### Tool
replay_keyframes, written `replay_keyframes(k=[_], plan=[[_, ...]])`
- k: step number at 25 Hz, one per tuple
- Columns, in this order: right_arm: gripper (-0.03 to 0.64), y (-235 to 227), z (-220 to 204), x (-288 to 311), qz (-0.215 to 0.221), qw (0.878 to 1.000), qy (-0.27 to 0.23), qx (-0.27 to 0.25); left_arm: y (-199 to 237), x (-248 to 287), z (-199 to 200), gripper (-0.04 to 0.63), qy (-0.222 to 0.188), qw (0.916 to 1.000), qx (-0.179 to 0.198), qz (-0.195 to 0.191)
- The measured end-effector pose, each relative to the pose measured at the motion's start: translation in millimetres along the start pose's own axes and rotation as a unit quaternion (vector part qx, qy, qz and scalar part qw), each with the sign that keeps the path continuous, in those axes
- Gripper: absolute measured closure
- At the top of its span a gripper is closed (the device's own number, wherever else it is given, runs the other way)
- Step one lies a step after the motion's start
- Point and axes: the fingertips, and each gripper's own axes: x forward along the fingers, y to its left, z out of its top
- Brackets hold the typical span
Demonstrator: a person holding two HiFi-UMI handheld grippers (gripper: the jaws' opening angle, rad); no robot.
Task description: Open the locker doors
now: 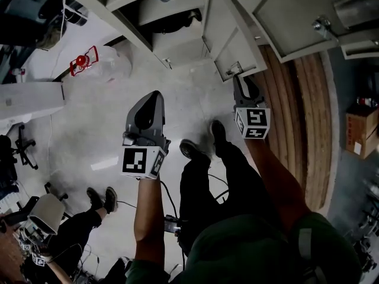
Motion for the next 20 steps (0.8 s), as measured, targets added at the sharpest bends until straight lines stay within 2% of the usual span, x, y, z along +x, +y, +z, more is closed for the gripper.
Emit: replay_keyframes(k=[8, 13, 17, 20], plan=[[0.517, -5.3, 0.2, -7.6, 0.010, 0.999, 0.039, -0.003, -6.3, -16.6, 29.9, 0.595, 0.019, 0.9998, 0.001, 0.002], [0.518, -21.3, 9.0, -37.5, 0.016, 0.997, 0.074, 0.004, -3.8, -20.9, 57.0, 0.595, 0.027, 0.9996, 0.009, 0.006], [0.555, -0.9, 33.8, -72.7, 0.064, 0.994, 0.085, 0.013, -0.5, -38.8, 93.3, 0.595, 0.024, 0.9992, 0.026, 0.017], [0.592, 32.9, 83.7, -88.4, 0.125, 0.991, 0.052, 0.016, 6.4, -56.7, 123.9, 0.595, 0.017, 0.9988, 0.038, 0.027]])
